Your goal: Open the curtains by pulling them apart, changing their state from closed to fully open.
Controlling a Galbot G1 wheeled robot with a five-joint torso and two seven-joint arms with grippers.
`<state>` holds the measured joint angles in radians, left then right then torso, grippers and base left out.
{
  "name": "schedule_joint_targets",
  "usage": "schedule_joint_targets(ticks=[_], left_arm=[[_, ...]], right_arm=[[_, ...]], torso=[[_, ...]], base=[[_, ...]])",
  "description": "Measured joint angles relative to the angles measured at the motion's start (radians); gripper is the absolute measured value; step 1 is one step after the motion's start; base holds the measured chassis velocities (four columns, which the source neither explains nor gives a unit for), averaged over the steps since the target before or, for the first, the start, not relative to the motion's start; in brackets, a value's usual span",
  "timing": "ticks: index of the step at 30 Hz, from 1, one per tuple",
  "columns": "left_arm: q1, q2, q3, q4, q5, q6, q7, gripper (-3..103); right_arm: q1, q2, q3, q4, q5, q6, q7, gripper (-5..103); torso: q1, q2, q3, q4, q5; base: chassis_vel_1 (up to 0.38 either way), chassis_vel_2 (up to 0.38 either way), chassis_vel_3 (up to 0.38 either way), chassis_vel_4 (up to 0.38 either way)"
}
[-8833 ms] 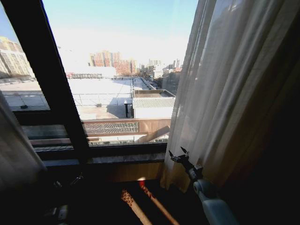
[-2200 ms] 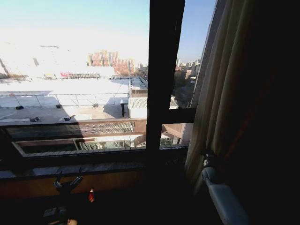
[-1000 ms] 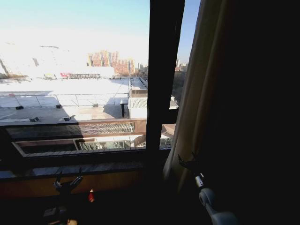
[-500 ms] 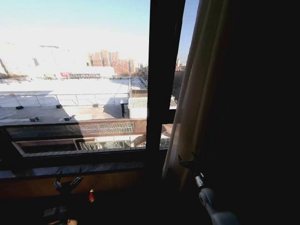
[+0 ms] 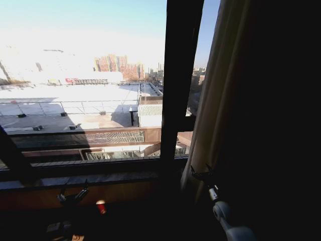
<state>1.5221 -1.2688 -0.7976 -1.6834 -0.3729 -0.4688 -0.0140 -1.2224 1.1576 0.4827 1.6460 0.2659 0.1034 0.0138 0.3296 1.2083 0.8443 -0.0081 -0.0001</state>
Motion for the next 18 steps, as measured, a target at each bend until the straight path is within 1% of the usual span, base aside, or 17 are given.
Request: schedule_joint_targets(ticks=[8, 18], left_arm=[[0.000, 0.000, 0.000, 0.000, 0.000, 0.000, 0.000, 100], [0.000, 0.000, 0.000, 0.000, 0.000, 0.000, 0.000, 100]], right_arm=[[0.000, 0.000, 0.000, 0.000, 0.000, 0.000, 0.000, 100], [0.001, 0.000, 0.000, 0.000, 0.000, 0.000, 0.000, 100]], torso=[[0.000, 0.000, 0.000, 0.0002, 0.0000], [0.000, 0.000, 0.000, 0.0003, 0.0001]], base=[[0.326, 0.264, -0.338, -0.259], [0.375, 0.340, -0.380, -0.344]])
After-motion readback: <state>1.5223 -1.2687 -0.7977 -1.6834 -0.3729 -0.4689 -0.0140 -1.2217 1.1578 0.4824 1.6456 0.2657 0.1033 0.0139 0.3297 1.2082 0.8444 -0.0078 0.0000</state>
